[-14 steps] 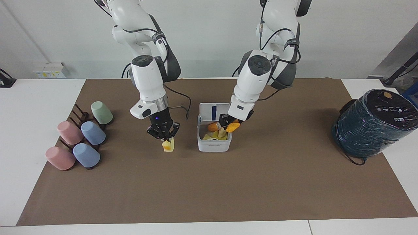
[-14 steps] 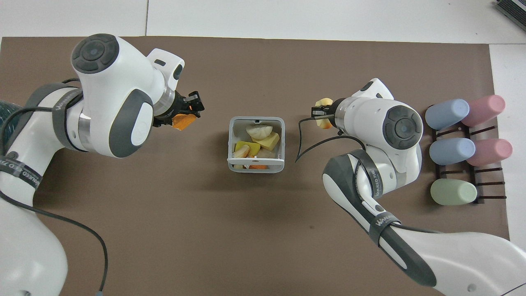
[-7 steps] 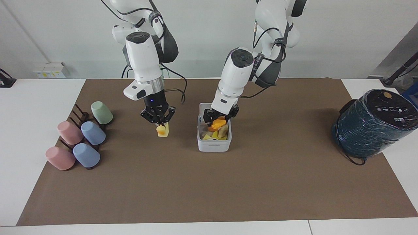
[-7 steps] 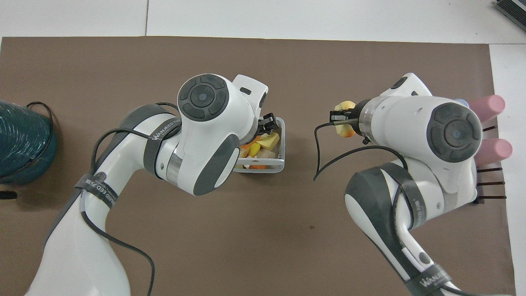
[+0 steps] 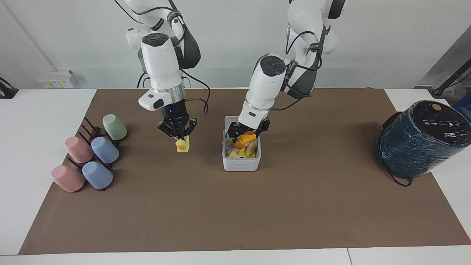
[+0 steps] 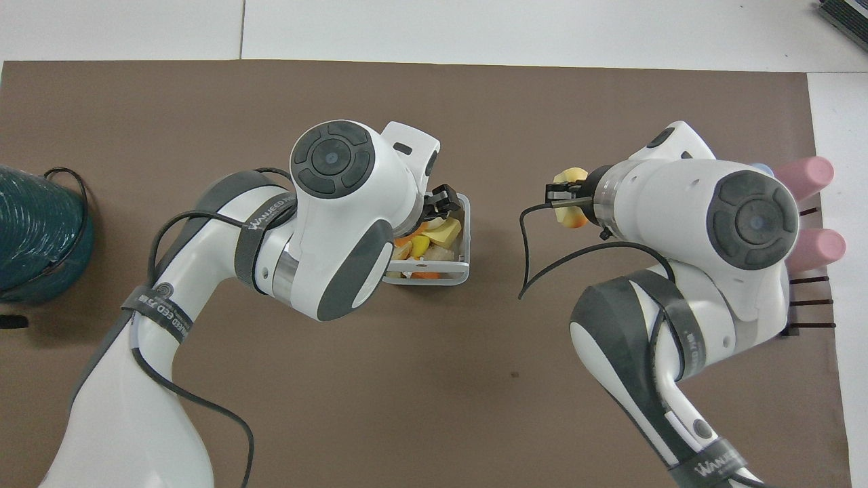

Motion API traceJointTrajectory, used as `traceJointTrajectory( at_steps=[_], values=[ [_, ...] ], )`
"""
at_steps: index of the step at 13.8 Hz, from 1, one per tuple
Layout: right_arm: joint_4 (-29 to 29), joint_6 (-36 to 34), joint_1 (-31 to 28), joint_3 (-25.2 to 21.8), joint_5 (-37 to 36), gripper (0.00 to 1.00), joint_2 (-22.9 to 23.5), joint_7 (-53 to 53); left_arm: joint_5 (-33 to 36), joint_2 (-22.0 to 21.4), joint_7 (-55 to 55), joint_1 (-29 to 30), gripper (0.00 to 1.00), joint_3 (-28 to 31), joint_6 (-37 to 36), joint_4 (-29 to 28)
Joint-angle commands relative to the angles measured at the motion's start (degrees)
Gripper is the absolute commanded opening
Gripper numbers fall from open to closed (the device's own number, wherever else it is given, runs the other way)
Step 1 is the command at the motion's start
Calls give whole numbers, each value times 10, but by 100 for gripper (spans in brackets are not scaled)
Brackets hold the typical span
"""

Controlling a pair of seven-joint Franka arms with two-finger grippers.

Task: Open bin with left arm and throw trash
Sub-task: 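Lower the orange piece over the open bin and open the left gripper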

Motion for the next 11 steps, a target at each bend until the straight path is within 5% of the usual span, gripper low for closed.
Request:
traceJointTrajectory(
  at_steps=[1, 6, 11],
  values=[
    [-7, -1, -5, 5, 1, 0, -6, 6, -4, -1, -4, -3, 100, 10, 6, 1],
    [-7, 2, -5, 5, 1, 0, -4, 6, -2, -7, -2, 8, 100, 15, -23, 15],
    [-4, 32, 21, 5, 3, 0, 12, 13, 18, -36, 170, 142, 97, 19, -282, 106]
  ],
)
